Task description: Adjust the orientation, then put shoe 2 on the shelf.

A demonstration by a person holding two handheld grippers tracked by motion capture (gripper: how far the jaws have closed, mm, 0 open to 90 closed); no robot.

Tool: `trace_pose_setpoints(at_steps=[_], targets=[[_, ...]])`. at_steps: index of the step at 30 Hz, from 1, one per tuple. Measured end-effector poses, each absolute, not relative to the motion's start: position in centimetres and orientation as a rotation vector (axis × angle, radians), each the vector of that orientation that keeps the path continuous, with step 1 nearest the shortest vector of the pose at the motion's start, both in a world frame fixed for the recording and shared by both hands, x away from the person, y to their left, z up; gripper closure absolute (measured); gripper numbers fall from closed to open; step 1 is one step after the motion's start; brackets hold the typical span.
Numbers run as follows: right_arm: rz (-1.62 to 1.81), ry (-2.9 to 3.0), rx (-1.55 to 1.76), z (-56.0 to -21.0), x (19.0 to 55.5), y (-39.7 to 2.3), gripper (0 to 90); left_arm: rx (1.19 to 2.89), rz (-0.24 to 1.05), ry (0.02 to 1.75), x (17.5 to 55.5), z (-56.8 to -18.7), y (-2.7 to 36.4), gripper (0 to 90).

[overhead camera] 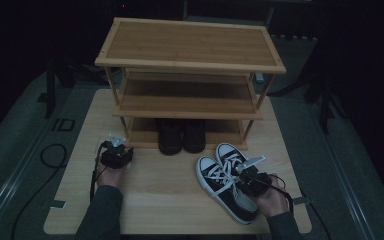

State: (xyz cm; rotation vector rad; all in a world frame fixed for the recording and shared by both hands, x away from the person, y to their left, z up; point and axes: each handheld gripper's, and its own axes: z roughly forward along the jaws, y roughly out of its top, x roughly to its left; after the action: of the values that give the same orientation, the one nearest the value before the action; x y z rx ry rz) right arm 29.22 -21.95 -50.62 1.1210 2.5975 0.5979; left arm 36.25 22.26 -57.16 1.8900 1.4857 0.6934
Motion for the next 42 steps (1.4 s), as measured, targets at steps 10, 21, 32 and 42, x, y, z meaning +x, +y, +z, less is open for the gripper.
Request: trace_pose_setpoints(at_steps=[10,21,32,42], targets=[[0.596,2.642,1.012,-50.4,29.2,-22.7,85.4,1.891,0.698,1.484,36.2,-57.2,22.2,62.6],[0.644,2.713,0.909,-50.2,30.0,-24.0,85.5,1.888,0.699,1.484,36.2,-57.2,22.3,62.6],[0.642,2.743,0.788,-49.6,30.5,-25.0,85.6,1.891,0.709,1.479,36.2,-57.2,22.2,62.6],[0.692,2.734,0.725,-48.0,31.5,-26.2,85.6,1.890,0.706,1.480,36.2,-57.2,22.2,62.5]])
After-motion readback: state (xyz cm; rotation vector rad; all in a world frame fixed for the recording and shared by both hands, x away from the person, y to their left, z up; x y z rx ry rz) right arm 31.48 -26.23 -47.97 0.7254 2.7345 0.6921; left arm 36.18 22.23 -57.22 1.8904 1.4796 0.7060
